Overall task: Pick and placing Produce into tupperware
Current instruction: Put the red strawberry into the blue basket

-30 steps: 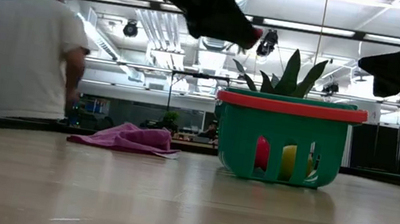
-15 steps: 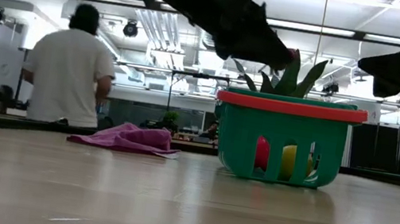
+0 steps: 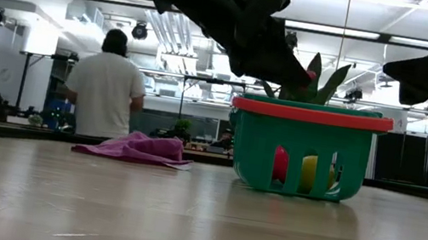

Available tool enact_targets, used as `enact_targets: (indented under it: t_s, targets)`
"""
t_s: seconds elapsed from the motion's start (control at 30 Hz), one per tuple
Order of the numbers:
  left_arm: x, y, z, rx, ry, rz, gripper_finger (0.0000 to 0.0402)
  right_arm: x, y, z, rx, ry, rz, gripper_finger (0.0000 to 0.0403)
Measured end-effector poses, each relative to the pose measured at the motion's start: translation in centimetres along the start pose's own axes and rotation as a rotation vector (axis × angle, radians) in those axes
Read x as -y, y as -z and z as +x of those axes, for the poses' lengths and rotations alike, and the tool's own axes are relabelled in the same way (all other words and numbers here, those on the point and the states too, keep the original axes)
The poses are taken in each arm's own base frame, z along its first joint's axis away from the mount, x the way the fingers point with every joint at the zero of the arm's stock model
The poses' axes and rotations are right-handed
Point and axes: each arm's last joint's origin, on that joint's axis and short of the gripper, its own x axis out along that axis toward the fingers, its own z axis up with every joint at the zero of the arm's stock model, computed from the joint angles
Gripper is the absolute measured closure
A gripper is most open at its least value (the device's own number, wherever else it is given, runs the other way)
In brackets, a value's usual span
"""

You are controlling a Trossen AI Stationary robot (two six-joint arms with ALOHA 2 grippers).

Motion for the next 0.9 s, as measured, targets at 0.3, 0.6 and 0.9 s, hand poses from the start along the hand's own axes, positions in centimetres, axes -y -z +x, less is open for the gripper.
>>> enact_targets:
  t_s: [0.3,0.6,0.9]
  targets:
    - [0.18,0.38,-0.02,-0.045,0.006,-0.025,0.0279,0.0,0.0,0.0,0.0,0.0,0.001,0.0394]
    - [0.69,0.64,-0.05,-0.057,0.029,-0.051,0.0279,0.0,0.0,0.0,0.0,0.0,0.0,0.0394]
    - [0.71,0.57,-0.05,-0.053,0.037,-0.068,0.0279,0.0,0.0,0.0,0.0,0.0,0.0,0.0394]
